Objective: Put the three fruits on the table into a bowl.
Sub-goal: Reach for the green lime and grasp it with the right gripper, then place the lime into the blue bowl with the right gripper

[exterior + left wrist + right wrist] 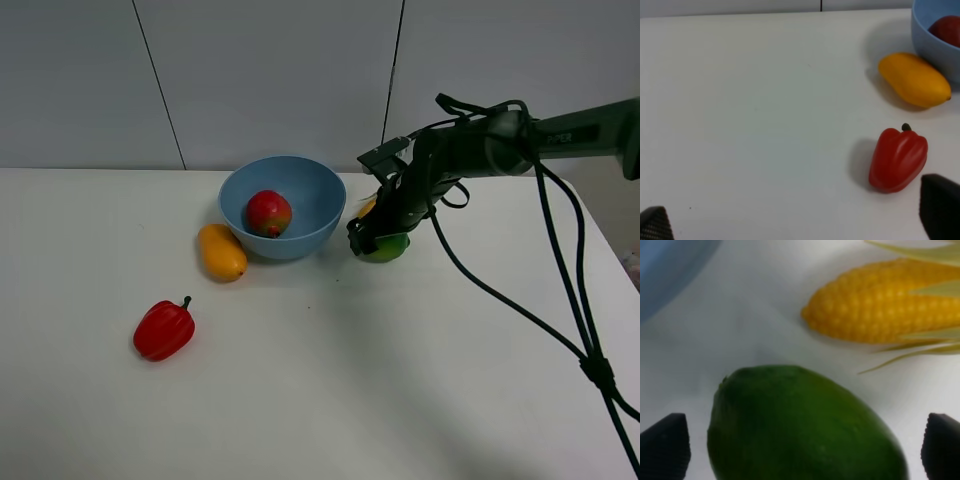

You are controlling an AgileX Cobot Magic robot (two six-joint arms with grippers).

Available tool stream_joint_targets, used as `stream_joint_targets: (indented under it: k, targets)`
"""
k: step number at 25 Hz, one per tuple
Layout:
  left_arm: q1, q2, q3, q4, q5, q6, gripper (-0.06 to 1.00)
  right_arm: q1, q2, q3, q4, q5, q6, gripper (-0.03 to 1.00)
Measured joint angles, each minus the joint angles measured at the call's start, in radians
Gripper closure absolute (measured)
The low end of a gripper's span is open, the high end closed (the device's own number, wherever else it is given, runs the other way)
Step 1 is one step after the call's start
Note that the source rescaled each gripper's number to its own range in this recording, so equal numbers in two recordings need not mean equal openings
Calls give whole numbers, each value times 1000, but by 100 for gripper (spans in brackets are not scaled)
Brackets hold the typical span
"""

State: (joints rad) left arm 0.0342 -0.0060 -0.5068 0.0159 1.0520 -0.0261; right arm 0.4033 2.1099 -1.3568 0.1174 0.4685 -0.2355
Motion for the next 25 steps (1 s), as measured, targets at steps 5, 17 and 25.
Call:
stream_joint_targets:
  k: [5, 17, 25]
  targets:
    - [0, 0, 0, 0, 0, 0, -6, 0, 12, 0, 14, 11, 1, 85]
    - [0, 0, 0, 0, 0, 0, -6, 0, -181, -6, 29, 99, 87, 85]
    - [0, 0, 0, 0, 0, 0, -6, 26, -174, -249, 124, 71, 96, 85]
